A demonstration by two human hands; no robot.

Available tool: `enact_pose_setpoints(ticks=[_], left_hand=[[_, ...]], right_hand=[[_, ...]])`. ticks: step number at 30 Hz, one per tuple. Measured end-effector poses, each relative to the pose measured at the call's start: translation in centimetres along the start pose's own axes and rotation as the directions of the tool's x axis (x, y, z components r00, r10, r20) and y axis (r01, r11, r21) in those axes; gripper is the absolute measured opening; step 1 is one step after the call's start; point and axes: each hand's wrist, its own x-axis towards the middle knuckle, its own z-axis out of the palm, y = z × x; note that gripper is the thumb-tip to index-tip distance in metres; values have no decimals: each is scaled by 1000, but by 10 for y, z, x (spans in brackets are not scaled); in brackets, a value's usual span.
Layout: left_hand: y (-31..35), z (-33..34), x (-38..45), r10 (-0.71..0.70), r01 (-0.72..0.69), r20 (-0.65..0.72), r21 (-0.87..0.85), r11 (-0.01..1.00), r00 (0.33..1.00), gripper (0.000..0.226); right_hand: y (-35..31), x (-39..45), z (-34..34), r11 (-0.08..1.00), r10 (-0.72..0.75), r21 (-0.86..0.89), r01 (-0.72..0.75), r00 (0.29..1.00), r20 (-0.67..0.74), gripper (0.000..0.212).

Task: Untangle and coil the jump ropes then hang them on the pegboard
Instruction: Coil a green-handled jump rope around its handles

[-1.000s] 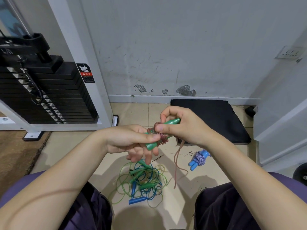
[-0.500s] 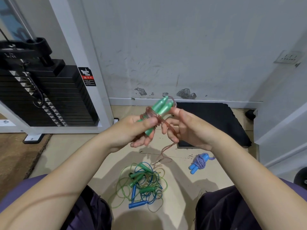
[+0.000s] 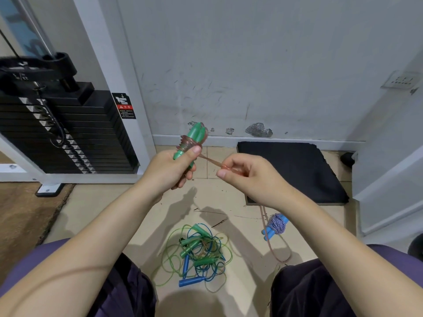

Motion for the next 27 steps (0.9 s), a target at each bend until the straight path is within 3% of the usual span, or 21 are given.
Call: enact_pose_setpoints(ticks=[5, 11, 18, 21, 27], left_hand=[[1, 8, -4, -76, 2, 272, 262, 965, 959, 45], [7, 23, -15, -214, -55, 564, 421, 906, 798, 45], [7, 24, -15, -169, -132, 562, 455, 881, 810, 41], [6, 23, -15, -146, -134, 573, 417, 899, 806, 39], [6, 18, -16, -137, -135, 614, 376, 917, 777, 39]], right_hand=[[-2, 2, -14, 963, -221, -183, 200, 970, -105, 10], [7, 4, -8, 953, -235, -206, 223, 971, -38, 17], [10, 4, -3, 995, -81, -62, 78, 996, -42, 12], [10, 4, -7, 999, -34, 34, 36, 998, -46, 20], [10, 2, -8, 997, -58, 57, 57, 998, 14, 21]])
